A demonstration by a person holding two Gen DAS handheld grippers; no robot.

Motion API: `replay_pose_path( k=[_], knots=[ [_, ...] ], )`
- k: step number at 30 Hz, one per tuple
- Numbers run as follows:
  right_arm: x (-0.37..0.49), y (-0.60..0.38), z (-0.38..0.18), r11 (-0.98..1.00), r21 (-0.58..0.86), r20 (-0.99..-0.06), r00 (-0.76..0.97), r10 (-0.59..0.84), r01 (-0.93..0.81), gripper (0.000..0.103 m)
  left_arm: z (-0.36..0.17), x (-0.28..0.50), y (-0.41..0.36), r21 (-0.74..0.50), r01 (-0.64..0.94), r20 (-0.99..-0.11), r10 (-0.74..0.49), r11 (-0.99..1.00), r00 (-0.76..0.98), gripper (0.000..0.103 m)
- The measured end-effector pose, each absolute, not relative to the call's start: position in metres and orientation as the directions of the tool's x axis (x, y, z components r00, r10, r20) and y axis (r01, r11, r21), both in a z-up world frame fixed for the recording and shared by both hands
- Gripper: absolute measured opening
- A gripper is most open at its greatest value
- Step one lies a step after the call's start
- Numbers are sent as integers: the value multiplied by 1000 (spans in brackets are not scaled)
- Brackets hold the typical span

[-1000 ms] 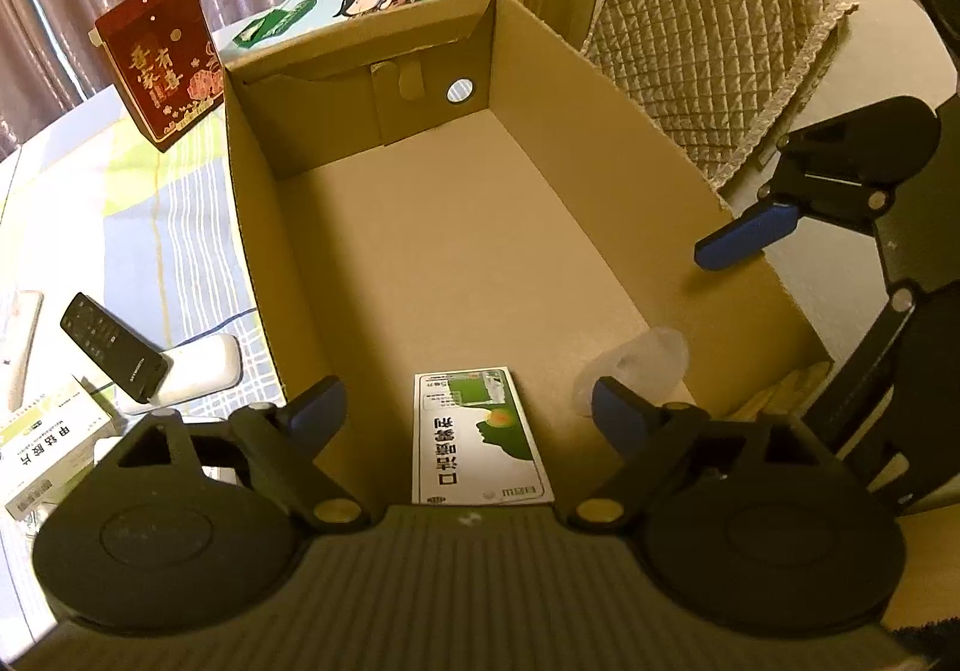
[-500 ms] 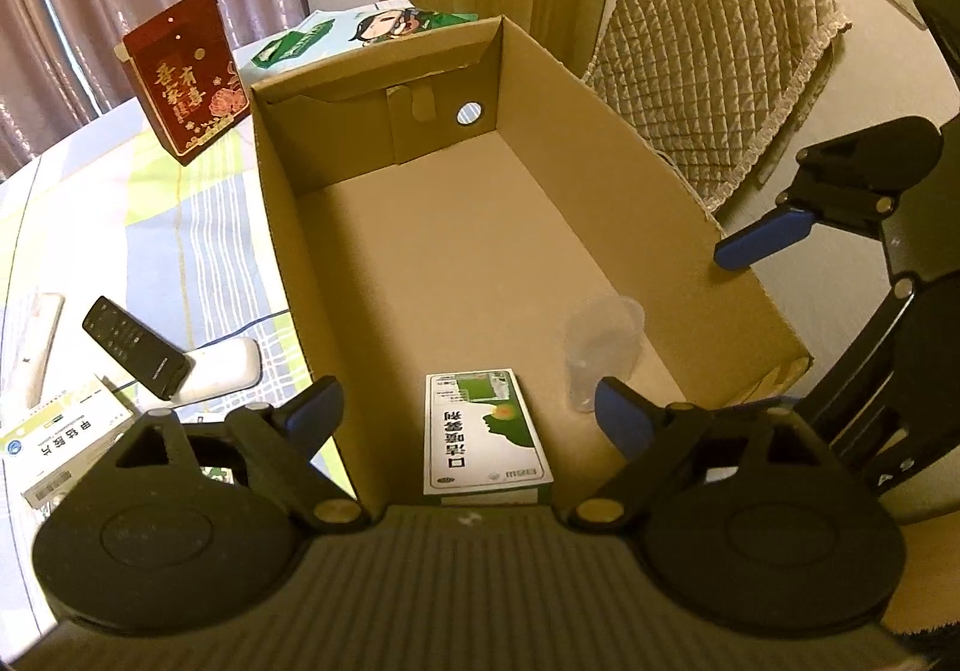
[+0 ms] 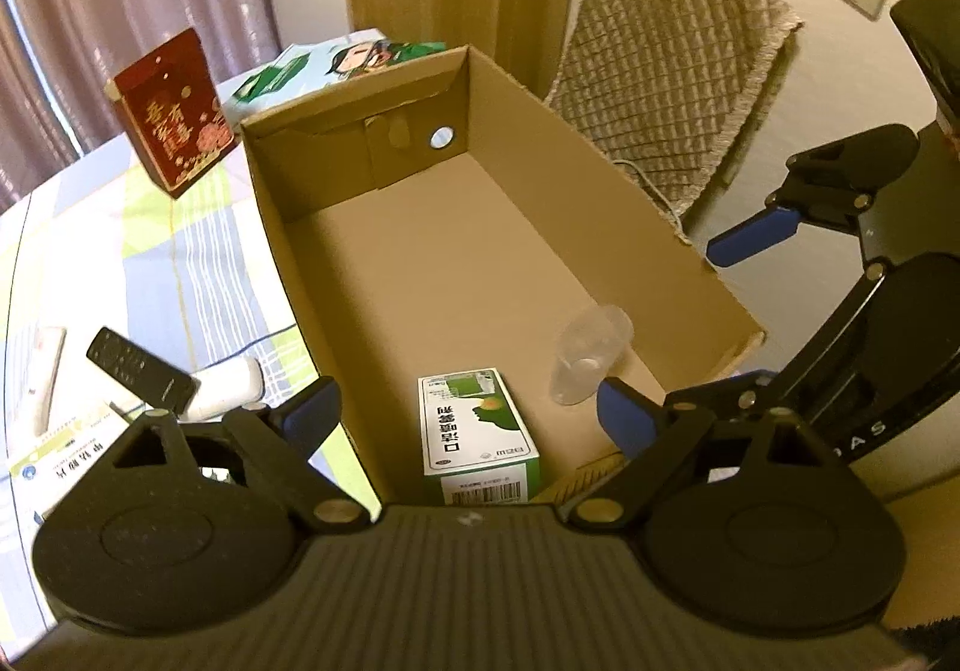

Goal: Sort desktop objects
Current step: 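Open the right gripper to drop the cup while the left releases the spray box into the cardboard box, then lift both grippers out of the cardboard box back toward the pile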

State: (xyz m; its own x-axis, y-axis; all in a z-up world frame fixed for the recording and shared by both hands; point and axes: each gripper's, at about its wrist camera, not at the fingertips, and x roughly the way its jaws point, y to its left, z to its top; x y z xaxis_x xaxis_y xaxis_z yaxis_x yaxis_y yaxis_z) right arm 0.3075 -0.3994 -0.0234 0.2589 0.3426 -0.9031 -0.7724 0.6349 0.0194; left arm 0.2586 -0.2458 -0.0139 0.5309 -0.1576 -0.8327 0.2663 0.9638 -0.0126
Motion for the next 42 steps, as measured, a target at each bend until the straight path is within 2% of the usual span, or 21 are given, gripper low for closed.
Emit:
replay_pose_path(
  k=[15,21,28,36,42],
  knots=[
    [265,-385,4,801,65,-859,374,349,-596,90,12,218,-197,-28,349,-787,-236,937,571,92],
    [250,-372,8,854,157,-808,433,400,-495,90,17,194,-147,-30,314,-768,-223,949,600,94],
    [243,-351,-1,888,221,-792,456,405,-404,90,-3,172,-63,-29,207,-805,-146,978,575,95],
    [243,-331,-6,914,232,-791,483,376,-332,90,-26,177,6,118,247,-836,-38,962,548,95],
    [249,-326,-12,938,238,-802,493,336,-252,90,-35,202,28,184,344,-833,-40,921,552,95]
  ],
)
